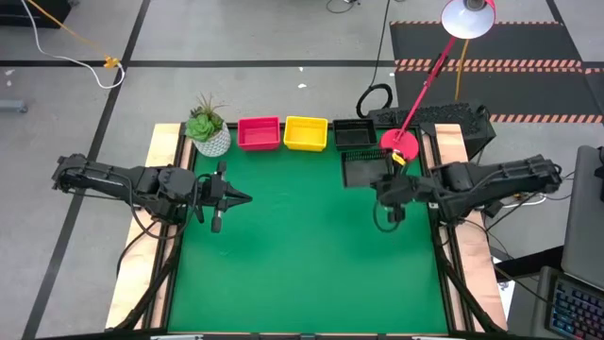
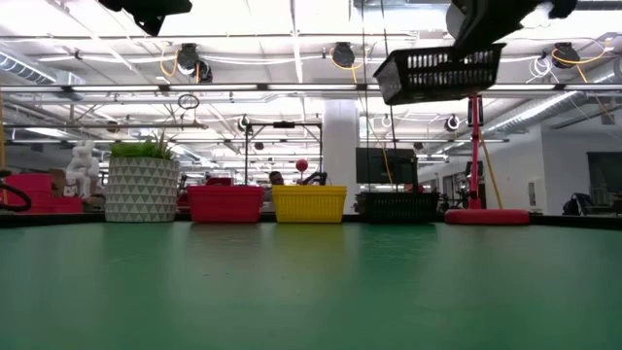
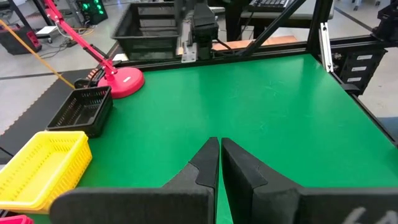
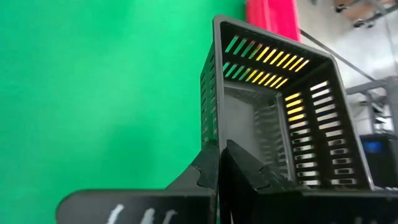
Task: Stack baskets by color
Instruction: Stack the black basket on the stacked black baskets
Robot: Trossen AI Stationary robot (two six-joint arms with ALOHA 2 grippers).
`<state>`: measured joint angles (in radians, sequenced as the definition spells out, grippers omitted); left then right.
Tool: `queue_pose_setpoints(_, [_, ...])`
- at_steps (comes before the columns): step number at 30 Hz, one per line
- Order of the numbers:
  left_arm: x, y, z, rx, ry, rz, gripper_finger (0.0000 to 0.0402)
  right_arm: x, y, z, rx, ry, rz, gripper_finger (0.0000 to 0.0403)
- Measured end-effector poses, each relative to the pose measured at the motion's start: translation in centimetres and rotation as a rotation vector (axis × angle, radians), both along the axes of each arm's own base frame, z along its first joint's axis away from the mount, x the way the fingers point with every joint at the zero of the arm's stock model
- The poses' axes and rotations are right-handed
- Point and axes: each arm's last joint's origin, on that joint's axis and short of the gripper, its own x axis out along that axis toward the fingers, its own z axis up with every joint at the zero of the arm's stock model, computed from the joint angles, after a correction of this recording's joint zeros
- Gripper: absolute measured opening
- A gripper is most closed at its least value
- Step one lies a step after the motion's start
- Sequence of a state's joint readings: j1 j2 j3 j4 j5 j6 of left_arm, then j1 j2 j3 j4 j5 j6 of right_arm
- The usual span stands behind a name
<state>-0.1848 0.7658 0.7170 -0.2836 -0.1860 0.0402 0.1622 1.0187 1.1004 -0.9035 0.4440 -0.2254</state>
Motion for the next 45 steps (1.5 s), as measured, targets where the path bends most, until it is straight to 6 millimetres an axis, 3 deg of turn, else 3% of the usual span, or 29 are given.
queue_pose_setpoints(21, [0.0,0.0,0.0,0.000,0.000,0.000,0.0021,0.8,-10.6,1.1,-0.071,-0.110,0.023,0.0004])
queue_pose_setpoints(35, [0.0,0.0,0.0,0.003,0.000,-0.001,0.0021,1.1,-16.9,-1.0,-0.041,-0.088,-0.019,0.0004])
queue_pose_setpoints(45, [0.0,0.0,0.0,0.004,0.000,-0.001,0.0021,1.8,-19.1,-3.3,0.043,-0.040,-0.032,0.0004])
